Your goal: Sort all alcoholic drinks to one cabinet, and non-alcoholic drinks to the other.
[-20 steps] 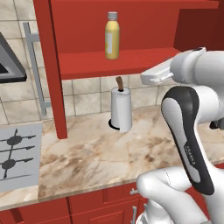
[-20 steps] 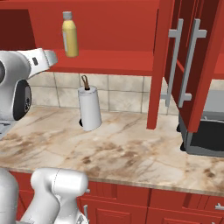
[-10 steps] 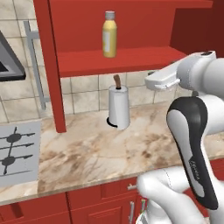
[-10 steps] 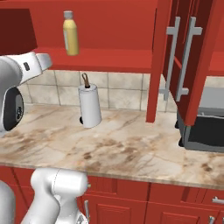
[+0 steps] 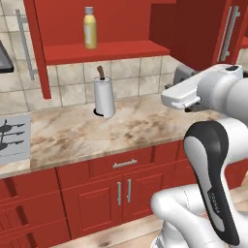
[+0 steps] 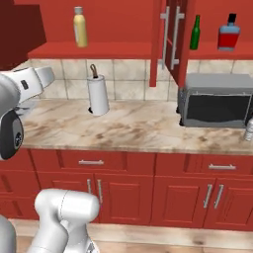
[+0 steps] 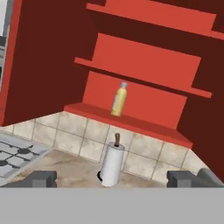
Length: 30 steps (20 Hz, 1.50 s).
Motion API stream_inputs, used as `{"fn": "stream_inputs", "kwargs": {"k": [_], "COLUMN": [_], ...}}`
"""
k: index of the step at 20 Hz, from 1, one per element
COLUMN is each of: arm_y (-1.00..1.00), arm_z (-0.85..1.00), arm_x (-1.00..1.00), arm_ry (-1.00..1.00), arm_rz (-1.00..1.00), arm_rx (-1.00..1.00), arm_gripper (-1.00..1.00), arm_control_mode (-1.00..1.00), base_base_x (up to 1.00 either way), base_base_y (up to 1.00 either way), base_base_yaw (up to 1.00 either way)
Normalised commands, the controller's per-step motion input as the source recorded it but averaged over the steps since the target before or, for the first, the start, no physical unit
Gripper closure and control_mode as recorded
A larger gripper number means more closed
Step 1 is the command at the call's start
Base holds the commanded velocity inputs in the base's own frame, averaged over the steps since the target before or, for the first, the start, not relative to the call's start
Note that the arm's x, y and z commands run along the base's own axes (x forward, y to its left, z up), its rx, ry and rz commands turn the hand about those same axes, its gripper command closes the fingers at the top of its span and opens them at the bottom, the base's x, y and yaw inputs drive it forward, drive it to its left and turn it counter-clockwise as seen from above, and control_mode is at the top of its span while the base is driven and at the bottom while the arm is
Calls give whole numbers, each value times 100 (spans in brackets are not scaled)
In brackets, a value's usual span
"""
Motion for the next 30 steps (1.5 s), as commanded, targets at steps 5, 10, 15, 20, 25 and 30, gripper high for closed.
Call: {"fn": "stream_inputs", "kwargs": {"k": [5,10,15,20,25,30], "arm_y": [0,0,0,0,0,0], "arm_z": [0,0,0,0,0,0], "arm_x": [0,0,0,0,0,0], "arm_ry": [0,0,0,0,0,0], "arm_rz": [0,0,0,0,0,0], "arm_rx": [0,0,0,0,0,0], "arm_gripper": [-100,-100,-100,-100,-100,-100], "arm_control_mode": [100,100,100,100,100,100], "base_base_x": [-70,-56,-31,-4,3,11], "base_base_y": [-37,-54,-63,-73,-77,-81], "base_base_yaw": [-25,-33,-32,-31,-29,-24]}}
